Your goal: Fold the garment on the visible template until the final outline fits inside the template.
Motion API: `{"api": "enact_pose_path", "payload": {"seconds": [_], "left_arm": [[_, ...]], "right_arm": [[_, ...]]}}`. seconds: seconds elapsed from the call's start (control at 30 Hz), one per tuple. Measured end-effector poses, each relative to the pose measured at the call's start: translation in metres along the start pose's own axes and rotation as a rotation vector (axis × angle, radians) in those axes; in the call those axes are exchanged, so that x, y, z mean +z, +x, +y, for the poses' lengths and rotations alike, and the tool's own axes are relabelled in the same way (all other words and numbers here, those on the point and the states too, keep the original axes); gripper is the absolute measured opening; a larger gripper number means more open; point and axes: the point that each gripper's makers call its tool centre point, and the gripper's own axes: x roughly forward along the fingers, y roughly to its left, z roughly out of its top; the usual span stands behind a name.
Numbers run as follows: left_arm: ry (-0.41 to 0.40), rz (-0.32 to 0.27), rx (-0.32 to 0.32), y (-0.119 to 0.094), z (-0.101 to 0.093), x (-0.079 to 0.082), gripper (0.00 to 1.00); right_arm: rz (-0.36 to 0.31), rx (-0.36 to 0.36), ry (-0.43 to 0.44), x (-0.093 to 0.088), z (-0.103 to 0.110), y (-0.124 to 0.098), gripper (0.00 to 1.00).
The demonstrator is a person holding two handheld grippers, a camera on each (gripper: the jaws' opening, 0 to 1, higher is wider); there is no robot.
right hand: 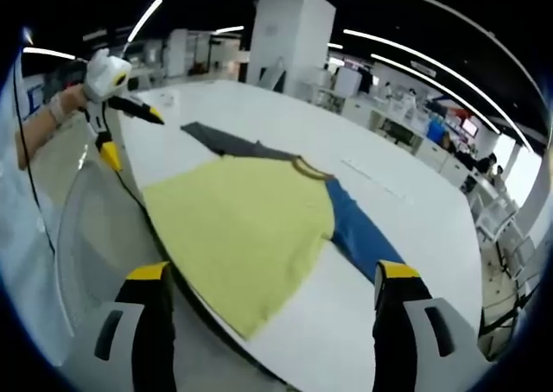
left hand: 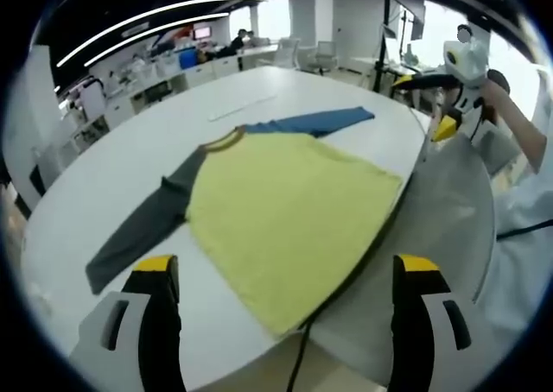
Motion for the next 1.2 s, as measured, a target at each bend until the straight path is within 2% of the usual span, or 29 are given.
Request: {"api": "enact_pose_path", "payload": {"seconds": [0.2,0.4,0.67,0.77,0.9,1.2], "left_arm": [[-0.01,-0.003,0.03,0.0,0.0,0.005,1.0],[-0.013,0.006,0.059,-0.001,-0.002,0.011,1.0],[0.022,-0.023,0.097,-0.007,-0.003,0.022,1.0],[-0.005,0.008,0.111,-0.007,0.001,0.018,1.0],[-0.006,-0.002,0.127,-0.008,0.005,0.02,0.97],[-0.018,0.009,0.116,-0.006,0.007,0.016,1.0]], "right_arm": [[-0.037,0.044,0.03,0.001,-0.006,0.002,1.0],[-0.042,0.078,0.007,0.001,-0.011,0.005,1.0],[-0.047,0.129,-0.023,0.001,-0.014,0.014,1.0],[-0.051,0.137,-0.024,0.002,-0.013,0.016,1.0],[-0.052,0.146,-0.029,0.001,-0.014,0.017,1.0],[-0.055,0.117,-0.009,-0.002,-0.024,0.012,1.0]]}}
